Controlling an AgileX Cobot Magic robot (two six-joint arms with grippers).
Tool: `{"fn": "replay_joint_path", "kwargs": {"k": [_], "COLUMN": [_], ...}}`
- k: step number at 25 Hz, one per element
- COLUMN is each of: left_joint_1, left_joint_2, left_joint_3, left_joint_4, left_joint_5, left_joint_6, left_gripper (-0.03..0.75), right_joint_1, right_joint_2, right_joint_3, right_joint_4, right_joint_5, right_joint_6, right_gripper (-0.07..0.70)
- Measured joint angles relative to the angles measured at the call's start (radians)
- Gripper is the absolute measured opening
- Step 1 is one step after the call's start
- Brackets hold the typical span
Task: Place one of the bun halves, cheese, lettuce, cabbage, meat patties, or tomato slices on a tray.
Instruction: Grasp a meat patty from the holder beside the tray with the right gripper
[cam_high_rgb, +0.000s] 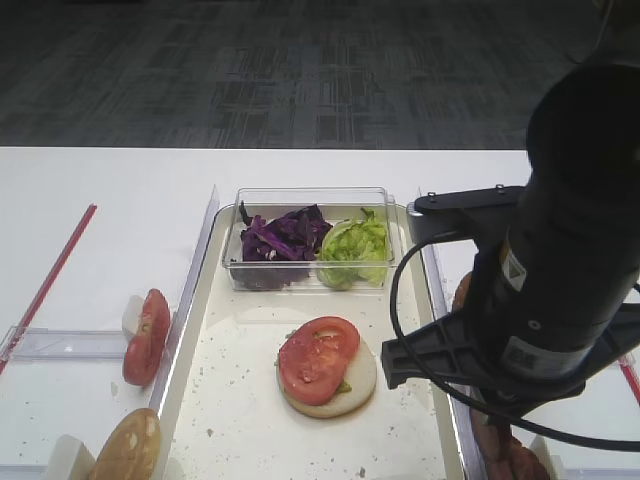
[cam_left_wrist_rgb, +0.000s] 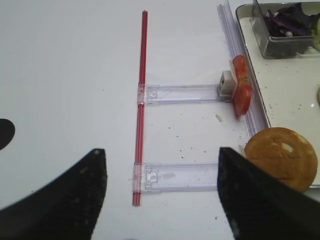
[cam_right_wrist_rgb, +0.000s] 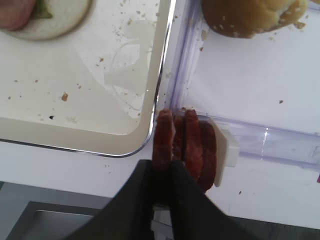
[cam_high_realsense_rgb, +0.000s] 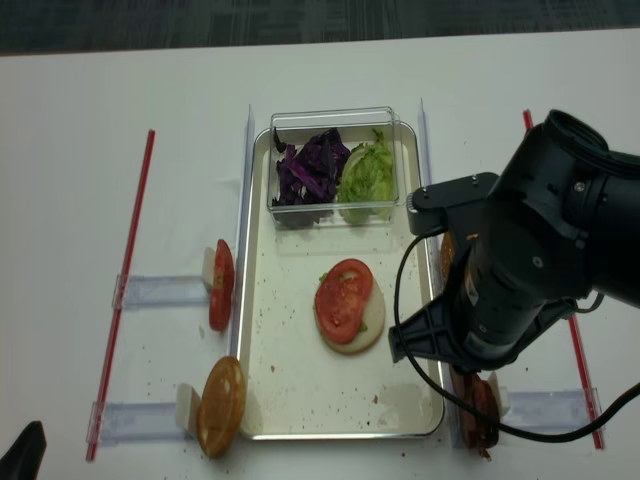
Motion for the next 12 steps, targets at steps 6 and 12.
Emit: {"fn": "replay_joint_path", "kwargs": {"k": [6, 12], "left_joint_1": [0.0, 0.0], "left_joint_2": [0.0, 0.0], "left_joint_3": [0.0, 0.0], "left_joint_4": [0.0, 0.0], "left_joint_5": [0.0, 0.0], "left_joint_6": [0.0, 0.0], "left_gripper": [0.438, 0.438], "right_joint_1": [-0.015, -0.133], "right_joint_2": [0.0, 0.0], "right_joint_3": [0.0, -0.026], "right_joint_4": [-0.013, 0.008], "right_joint_5": [-0.008, -0.012], "right_joint_6": [0.0, -0.068], "right_gripper": [0.118, 0.118]}}
